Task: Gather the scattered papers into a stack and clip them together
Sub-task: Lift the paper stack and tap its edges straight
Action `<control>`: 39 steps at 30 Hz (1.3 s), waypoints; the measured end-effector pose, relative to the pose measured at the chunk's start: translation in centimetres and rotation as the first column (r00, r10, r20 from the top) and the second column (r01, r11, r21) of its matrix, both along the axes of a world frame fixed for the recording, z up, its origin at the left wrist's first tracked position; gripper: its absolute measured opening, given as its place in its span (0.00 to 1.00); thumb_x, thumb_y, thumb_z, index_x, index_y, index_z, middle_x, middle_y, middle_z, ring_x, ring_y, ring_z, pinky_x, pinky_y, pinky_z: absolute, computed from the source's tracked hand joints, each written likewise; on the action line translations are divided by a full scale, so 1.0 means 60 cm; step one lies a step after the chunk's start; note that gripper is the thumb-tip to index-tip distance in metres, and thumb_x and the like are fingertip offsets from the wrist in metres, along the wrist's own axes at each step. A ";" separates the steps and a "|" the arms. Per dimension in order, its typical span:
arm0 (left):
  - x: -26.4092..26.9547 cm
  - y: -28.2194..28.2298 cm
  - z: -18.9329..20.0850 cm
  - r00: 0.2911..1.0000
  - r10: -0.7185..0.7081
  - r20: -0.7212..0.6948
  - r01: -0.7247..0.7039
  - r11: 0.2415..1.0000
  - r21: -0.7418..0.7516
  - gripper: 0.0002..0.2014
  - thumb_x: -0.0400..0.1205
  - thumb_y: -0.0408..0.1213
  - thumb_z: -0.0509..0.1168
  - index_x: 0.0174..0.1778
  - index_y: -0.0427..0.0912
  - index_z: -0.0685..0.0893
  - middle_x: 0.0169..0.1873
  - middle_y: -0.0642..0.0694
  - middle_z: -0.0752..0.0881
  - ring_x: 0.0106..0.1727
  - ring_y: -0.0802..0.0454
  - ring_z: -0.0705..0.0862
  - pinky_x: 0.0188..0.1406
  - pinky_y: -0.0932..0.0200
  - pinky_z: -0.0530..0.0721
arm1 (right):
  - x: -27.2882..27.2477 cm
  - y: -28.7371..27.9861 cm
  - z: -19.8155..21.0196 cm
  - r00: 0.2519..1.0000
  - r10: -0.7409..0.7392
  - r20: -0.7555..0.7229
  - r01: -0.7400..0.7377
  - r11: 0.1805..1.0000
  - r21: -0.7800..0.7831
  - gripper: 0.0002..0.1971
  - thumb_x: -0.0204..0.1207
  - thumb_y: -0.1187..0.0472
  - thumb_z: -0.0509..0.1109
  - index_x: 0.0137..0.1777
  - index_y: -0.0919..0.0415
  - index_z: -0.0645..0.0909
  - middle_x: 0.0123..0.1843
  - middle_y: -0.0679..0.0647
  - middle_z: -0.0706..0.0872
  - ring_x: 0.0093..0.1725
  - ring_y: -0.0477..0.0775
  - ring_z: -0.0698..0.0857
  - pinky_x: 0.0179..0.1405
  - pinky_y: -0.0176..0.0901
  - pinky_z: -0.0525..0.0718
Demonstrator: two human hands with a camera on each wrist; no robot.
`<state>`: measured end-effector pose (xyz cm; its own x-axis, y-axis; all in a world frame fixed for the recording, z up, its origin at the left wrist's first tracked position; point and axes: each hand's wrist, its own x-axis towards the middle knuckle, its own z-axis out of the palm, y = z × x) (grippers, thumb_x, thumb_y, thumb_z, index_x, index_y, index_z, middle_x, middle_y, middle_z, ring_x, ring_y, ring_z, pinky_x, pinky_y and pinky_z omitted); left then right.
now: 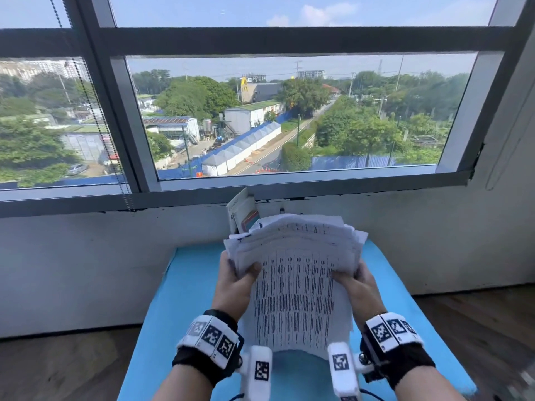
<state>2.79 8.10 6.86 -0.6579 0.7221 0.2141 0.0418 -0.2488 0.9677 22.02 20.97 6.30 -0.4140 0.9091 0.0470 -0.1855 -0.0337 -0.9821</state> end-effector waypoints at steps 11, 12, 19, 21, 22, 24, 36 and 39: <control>-0.024 -0.003 0.016 0.999 -0.033 0.036 0.029 0.993 0.111 0.23 0.73 0.30 0.74 0.57 0.44 0.70 0.50 0.43 0.83 0.49 0.50 0.84 0.42 0.66 0.85 | 0.010 0.004 -0.004 0.996 -0.036 -0.077 0.032 0.998 -0.046 0.17 0.65 0.72 0.68 0.53 0.62 0.72 0.42 0.59 0.83 0.41 0.59 0.83 0.40 0.54 0.83; -0.023 -0.004 0.011 0.998 -0.046 0.037 0.043 0.995 0.086 0.24 0.72 0.35 0.76 0.57 0.46 0.69 0.51 0.44 0.82 0.50 0.52 0.83 0.43 0.65 0.85 | 0.010 0.004 -0.011 0.999 -0.021 -0.045 0.018 0.998 -0.064 0.20 0.63 0.69 0.69 0.55 0.61 0.71 0.44 0.60 0.84 0.42 0.59 0.85 0.41 0.56 0.84; -0.005 0.006 0.006 1.000 -0.003 -0.019 0.004 0.997 0.074 0.22 0.77 0.24 0.69 0.61 0.43 0.68 0.50 0.46 0.80 0.48 0.53 0.82 0.44 0.64 0.85 | 0.000 0.003 -0.009 0.999 -0.026 0.031 0.026 1.000 0.006 0.16 0.58 0.63 0.70 0.48 0.56 0.75 0.48 0.63 0.84 0.46 0.63 0.85 0.48 0.59 0.85; -0.011 0.002 0.001 0.998 -0.037 0.041 0.034 0.998 0.059 0.28 0.74 0.28 0.73 0.65 0.43 0.65 0.52 0.46 0.80 0.49 0.54 0.83 0.42 0.66 0.86 | 0.007 0.004 -0.012 1.000 0.007 0.015 -0.006 1.000 -0.005 0.19 0.56 0.65 0.68 0.49 0.57 0.74 0.47 0.61 0.82 0.47 0.62 0.83 0.44 0.53 0.83; -0.007 0.002 -0.005 0.996 -0.066 0.055 0.065 0.998 0.018 0.27 0.74 0.29 0.74 0.63 0.45 0.67 0.52 0.45 0.81 0.51 0.52 0.83 0.41 0.66 0.86 | 0.006 0.003 -0.019 0.998 0.019 0.055 -0.019 1.000 -0.010 0.21 0.55 0.66 0.68 0.50 0.57 0.75 0.48 0.61 0.84 0.49 0.63 0.84 0.46 0.54 0.83; 0.001 0.007 -0.012 0.997 -0.069 0.044 0.071 0.997 -0.028 0.20 0.76 0.27 0.71 0.57 0.49 0.72 0.51 0.46 0.83 0.54 0.48 0.82 0.42 0.65 0.85 | -0.005 -0.001 -0.023 0.992 0.005 0.128 -0.006 1.000 0.005 0.20 0.55 0.65 0.68 0.50 0.56 0.78 0.49 0.61 0.87 0.53 0.66 0.85 0.54 0.59 0.83; 0.002 0.004 -0.007 0.997 0.028 -0.078 -0.033 0.997 -0.064 0.16 0.78 0.33 0.69 0.52 0.50 0.69 0.50 0.42 0.81 0.54 0.39 0.83 0.56 0.39 0.84 | -0.010 -0.012 -0.011 0.999 -0.013 0.030 0.011 0.999 0.051 0.18 0.59 0.64 0.70 0.50 0.55 0.76 0.51 0.64 0.85 0.51 0.66 0.85 0.54 0.66 0.84; -0.010 0.003 0.010 1.000 0.025 -0.015 -0.024 0.999 0.035 0.21 0.77 0.26 0.68 0.61 0.42 0.66 0.49 0.46 0.80 0.48 0.52 0.82 0.46 0.57 0.87 | -0.002 -0.003 0.003 0.999 0.018 -0.044 -0.017 1.000 0.025 0.24 0.58 0.64 0.69 0.56 0.56 0.72 0.46 0.61 0.83 0.43 0.55 0.84 0.40 0.50 0.84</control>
